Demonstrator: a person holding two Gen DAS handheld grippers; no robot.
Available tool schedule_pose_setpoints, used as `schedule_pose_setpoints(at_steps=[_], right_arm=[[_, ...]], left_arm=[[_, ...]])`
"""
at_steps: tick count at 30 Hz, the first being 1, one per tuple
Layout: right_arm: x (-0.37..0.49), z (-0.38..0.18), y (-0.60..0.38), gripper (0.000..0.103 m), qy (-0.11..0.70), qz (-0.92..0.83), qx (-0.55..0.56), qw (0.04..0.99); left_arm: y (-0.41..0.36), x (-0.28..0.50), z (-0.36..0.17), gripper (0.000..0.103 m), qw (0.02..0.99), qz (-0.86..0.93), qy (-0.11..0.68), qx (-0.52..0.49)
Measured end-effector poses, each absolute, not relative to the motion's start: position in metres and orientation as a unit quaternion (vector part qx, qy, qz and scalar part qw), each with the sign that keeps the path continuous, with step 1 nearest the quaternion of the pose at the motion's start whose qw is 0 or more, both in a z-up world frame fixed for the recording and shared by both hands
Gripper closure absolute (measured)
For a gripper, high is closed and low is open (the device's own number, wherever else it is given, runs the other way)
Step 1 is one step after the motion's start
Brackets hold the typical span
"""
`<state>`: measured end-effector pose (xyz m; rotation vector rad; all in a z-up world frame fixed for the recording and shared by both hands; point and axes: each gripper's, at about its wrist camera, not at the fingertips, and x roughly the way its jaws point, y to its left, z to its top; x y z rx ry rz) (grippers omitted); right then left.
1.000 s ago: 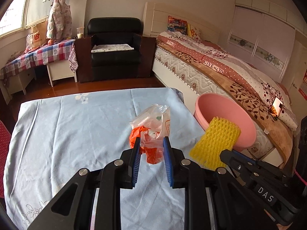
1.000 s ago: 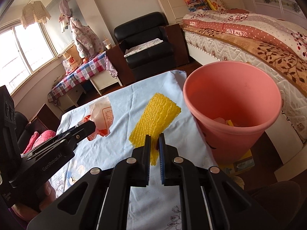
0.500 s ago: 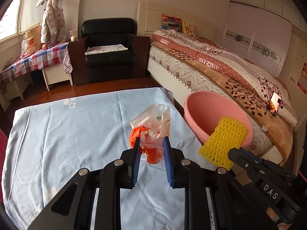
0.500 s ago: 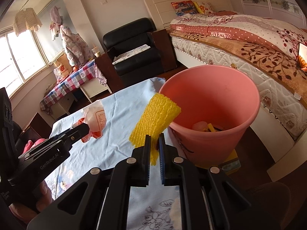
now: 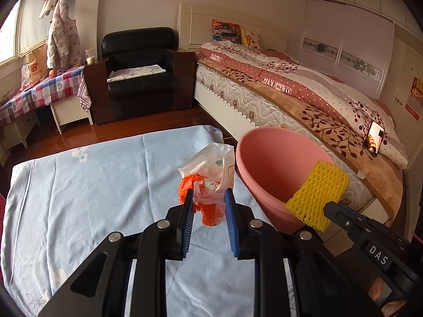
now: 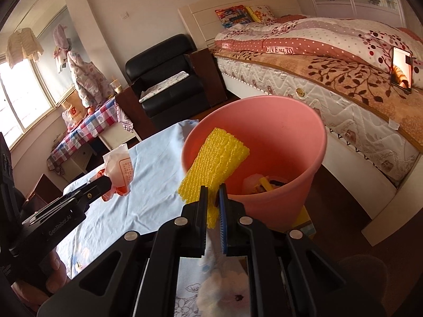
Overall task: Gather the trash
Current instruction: 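Carry the yellow foam net and orange-white bag over the pink bucket with both tools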
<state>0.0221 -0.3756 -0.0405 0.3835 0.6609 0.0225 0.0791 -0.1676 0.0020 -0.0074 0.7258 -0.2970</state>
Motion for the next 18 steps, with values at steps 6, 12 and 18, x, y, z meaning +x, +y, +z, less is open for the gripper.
schedule_pose_setpoints(at_steps=[6,12,18], right_arm=[[0.023,-0.041,-0.391,0.094,0.317,0.0,0.195,0.928],[0.027,-0.04,-0.405,0.094,0.311,-0.01,0.199,0.929],[0.032,-0.04,-0.413,0.094,0.307,-0.018,0.195,0.931]], left_arm=[[-0.185,0.084,0.005,0.081,0.924,-0.153,0.35,0.002],[-0.203,0.089,0.004,0.081,0.924,-0.161,0.347,0.01],[-0.224,0.094,0.005,0.081,0.923,-0.173,0.345,0.015]])
